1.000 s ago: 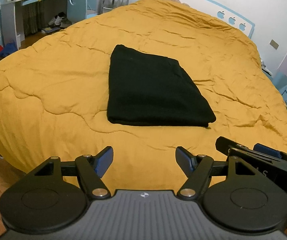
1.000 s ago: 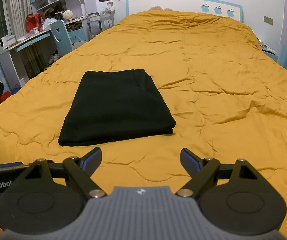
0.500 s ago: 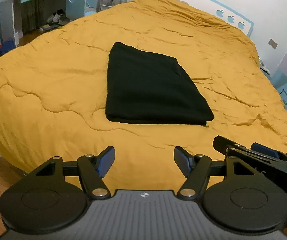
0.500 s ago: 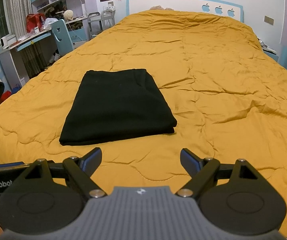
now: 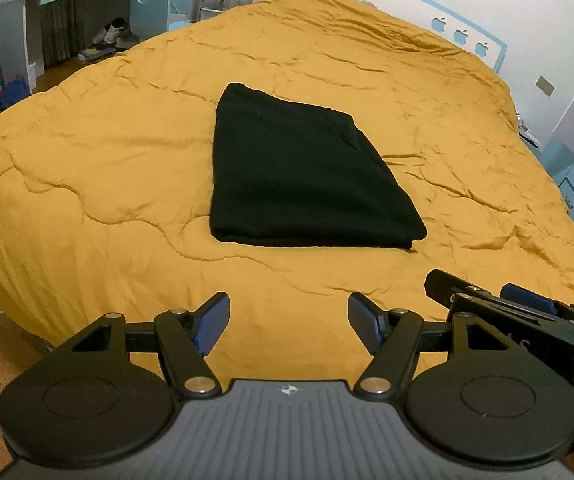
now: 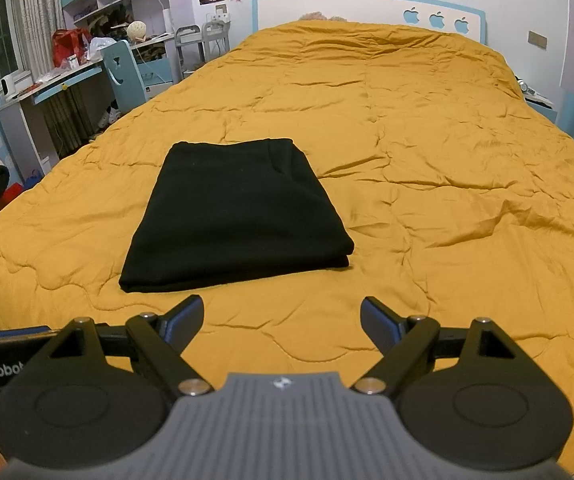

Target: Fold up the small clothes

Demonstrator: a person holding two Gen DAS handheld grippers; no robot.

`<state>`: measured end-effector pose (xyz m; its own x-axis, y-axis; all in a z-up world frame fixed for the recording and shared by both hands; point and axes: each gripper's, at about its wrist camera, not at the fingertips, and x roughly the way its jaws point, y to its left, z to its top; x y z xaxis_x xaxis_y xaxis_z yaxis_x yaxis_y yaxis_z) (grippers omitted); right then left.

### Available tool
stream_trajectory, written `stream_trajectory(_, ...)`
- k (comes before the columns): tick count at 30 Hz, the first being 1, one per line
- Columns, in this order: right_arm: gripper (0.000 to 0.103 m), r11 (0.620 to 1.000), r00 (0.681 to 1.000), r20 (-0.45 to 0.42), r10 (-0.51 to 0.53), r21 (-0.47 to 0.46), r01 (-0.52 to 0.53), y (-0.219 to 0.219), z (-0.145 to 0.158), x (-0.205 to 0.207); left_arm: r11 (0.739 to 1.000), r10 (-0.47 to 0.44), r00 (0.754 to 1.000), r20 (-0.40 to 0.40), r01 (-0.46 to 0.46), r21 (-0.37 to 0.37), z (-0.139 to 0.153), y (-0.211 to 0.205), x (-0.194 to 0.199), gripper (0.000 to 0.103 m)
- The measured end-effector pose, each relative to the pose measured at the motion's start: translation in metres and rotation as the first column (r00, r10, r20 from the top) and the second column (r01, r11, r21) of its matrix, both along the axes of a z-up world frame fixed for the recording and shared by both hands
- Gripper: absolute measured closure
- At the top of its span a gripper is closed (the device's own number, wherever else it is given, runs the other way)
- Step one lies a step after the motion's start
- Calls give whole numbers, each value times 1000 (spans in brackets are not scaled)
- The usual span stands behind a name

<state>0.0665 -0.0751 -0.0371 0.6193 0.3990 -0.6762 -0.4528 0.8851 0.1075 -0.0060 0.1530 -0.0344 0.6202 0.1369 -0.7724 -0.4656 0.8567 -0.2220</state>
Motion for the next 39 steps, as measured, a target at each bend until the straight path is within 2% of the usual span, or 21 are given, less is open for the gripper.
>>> stream_trajectory(39, 22, 1000, 1000, -6, -3, 0, 3, -3, 1, 2, 1000, -4, 1000, -9, 4, -3, -1, 8, 1, 24)
